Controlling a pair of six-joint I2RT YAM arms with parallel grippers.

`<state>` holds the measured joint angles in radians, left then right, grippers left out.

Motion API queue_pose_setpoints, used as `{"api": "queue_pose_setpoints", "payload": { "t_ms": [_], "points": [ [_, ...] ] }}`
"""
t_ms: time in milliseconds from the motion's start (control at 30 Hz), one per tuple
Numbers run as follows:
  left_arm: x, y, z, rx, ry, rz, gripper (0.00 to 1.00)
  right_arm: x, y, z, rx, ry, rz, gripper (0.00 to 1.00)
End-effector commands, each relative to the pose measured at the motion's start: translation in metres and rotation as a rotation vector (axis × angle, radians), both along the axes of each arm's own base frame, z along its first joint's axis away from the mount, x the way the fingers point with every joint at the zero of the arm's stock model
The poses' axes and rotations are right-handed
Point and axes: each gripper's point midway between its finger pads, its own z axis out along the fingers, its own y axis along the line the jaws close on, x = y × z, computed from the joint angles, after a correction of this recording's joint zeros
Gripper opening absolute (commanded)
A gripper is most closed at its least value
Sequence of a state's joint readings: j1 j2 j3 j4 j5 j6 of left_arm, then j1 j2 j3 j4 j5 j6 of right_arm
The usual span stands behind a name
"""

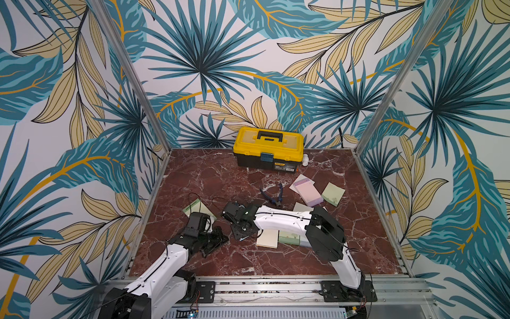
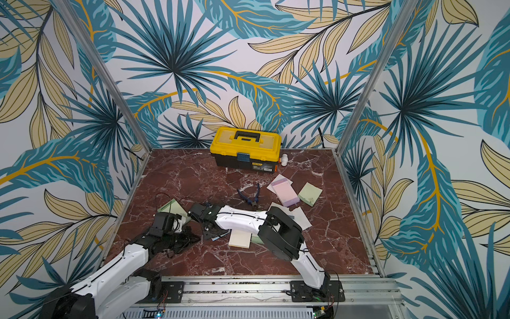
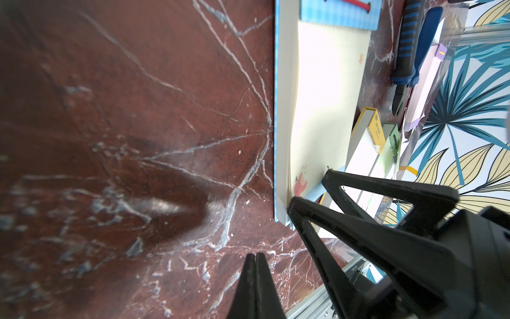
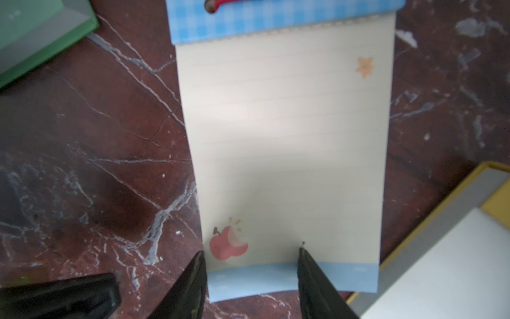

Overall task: Tear off pages from different memo pads
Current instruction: Pick up the memo pad from the center of the board.

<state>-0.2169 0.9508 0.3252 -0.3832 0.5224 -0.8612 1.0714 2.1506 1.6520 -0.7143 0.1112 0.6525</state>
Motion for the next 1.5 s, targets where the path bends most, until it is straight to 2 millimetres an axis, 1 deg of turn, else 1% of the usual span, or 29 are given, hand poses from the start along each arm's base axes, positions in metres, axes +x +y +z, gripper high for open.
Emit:
{"api": "queue_pose_setpoints", "payload": {
  "t_ms": [0, 300, 500, 733, 1100, 1467],
  "points": [
    [0.001, -0.001, -0.001, -0.012, -0.008, -0.003, 0.00, -0.007, -0.010, -0.014, -0.004, 0.060, -0.021, 0.53],
    [0.006, -0.011, -0.003, -0.017, -0.015, -0.018, 0.00, -0.006, -0.012, -0.014, 0.040, 0.085, -0.041, 0.53],
    [0.016, -0.021, -0.001, -0.042, -0.042, -0.021, 0.00, -0.005, -0.012, -0.015, 0.079, 0.103, -0.063, 0.53],
    [0.019, -0.021, -0.002, -0.039, -0.039, -0.014, 0.00, -0.003, -0.012, -0.014, 0.107, 0.114, -0.076, 0.54],
    [0.021, -0.029, -0.009, -0.066, -0.035, -0.020, 0.00, -0.002, -0.013, -0.014, 0.124, 0.122, -0.088, 0.54],
    [0.024, -0.029, -0.011, -0.072, -0.038, -0.007, 0.00, -0.001, -0.013, -0.015, 0.138, 0.133, -0.095, 0.54]
  ]
}}
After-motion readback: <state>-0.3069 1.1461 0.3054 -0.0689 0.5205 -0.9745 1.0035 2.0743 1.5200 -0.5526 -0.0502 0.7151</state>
